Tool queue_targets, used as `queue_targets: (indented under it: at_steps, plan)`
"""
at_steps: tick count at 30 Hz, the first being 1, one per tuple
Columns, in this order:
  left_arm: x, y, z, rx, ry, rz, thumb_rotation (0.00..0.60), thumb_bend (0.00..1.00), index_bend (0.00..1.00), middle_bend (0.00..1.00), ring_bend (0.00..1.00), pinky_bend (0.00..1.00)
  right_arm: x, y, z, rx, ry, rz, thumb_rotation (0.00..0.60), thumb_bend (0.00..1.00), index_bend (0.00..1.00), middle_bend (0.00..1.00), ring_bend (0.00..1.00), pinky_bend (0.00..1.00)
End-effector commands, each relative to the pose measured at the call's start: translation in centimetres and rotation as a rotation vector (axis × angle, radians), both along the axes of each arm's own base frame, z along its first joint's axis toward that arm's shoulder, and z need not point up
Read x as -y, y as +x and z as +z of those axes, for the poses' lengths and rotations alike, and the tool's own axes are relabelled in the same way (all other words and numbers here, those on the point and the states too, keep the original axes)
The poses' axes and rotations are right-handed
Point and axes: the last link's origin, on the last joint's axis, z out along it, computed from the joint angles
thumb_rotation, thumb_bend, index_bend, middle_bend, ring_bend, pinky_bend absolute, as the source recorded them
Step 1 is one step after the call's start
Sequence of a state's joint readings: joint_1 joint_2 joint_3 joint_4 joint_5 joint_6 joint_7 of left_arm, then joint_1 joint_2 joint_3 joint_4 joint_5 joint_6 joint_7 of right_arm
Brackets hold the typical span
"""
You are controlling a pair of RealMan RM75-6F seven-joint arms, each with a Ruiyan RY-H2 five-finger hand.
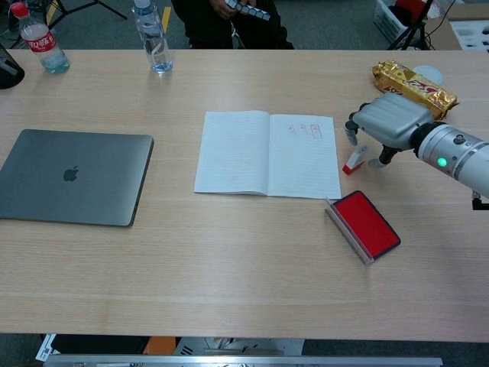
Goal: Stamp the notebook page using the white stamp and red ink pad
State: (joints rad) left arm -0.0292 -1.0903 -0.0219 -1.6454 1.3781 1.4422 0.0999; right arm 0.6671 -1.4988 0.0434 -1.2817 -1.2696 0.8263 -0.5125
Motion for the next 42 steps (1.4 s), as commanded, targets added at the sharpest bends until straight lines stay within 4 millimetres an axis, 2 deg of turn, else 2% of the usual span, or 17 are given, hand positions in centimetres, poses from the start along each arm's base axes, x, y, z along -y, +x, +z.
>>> queue_targets:
  at_steps: [1, 11, 27, 42]
  plan:
    - [0.02, -0.04, 0.04, 0.0, 0.0, 0.001, 0.6, 0.21, 0.29, 0.11, 0.13, 0.02, 0.08, 0.1, -0.06, 0.003, -0.002, 0.0, 0.6, 0.14, 0.49, 0.39, 0.29, 0.35]
    - [-0.01, -0.14, 0.0, 0.0, -0.004, 0.004, 0.6, 0.21, 0.29, 0.11, 0.13, 0.02, -0.07, 0.2, -0.38, 0.0, 0.007, 0.002, 0.6, 0.2, 0.54, 0.4, 0.29, 0.35]
    - [0.01, -0.4, 0.0, 0.0, -0.003, 0.013, 0.6, 0.21, 0.29, 0.11, 0.13, 0.02, 0.05, 0.2, -0.88, -0.018, 0.018, -0.001, 0.6, 0.21, 0.54, 0.4, 0.3, 0.35]
    - [-0.01, -0.47, -0.12, -0.004, -0.012, 0.019, 0.6, 0.21, 0.29, 0.1, 0.13, 0.02, 0.18, 0.05, -0.86, -0.022, 0.02, -0.014, 0.6, 0.31, 0.57, 0.41, 0.3, 0.35]
